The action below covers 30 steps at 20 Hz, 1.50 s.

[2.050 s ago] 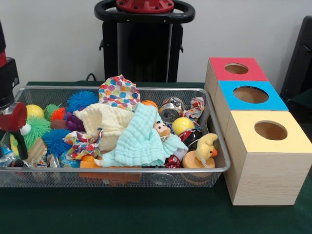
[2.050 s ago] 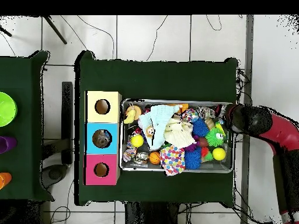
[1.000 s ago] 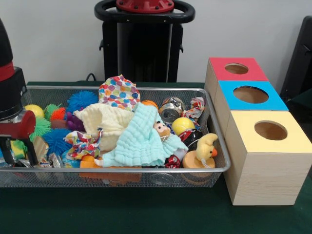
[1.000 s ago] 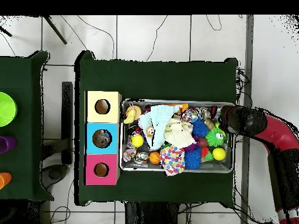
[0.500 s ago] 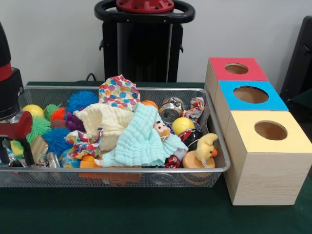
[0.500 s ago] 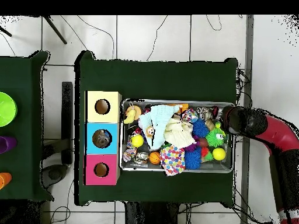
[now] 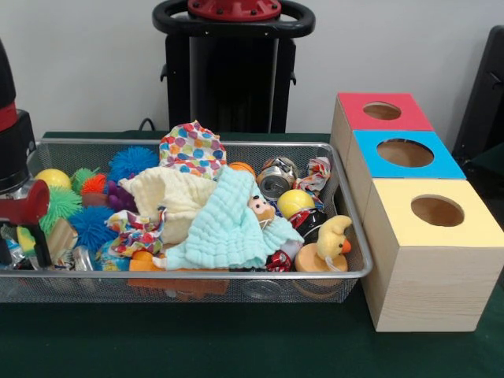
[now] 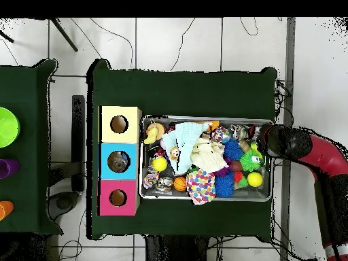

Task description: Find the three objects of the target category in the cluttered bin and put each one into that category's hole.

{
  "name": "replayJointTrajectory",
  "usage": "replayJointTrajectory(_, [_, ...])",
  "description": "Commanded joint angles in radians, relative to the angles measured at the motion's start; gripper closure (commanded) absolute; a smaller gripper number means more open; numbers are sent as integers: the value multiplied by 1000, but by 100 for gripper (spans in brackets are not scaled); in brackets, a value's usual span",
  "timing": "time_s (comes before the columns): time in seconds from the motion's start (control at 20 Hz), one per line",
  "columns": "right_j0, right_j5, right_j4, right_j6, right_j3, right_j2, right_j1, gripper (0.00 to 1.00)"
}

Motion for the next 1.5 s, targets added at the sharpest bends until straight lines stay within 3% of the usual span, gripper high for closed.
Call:
replayJointTrajectory(0.05, [-36, 56, -64, -365, 31, 68, -3, 0])
replayJointTrajectory(0.55, [-53, 89, -67, -388, 31, 82, -18, 0])
replayJointTrajectory(1.2, [-51, 55, -77, -368, 43, 85, 0, 0])
replayJointTrajectory(1.5, [-56, 70, -111, -416, 32, 62, 14, 0])
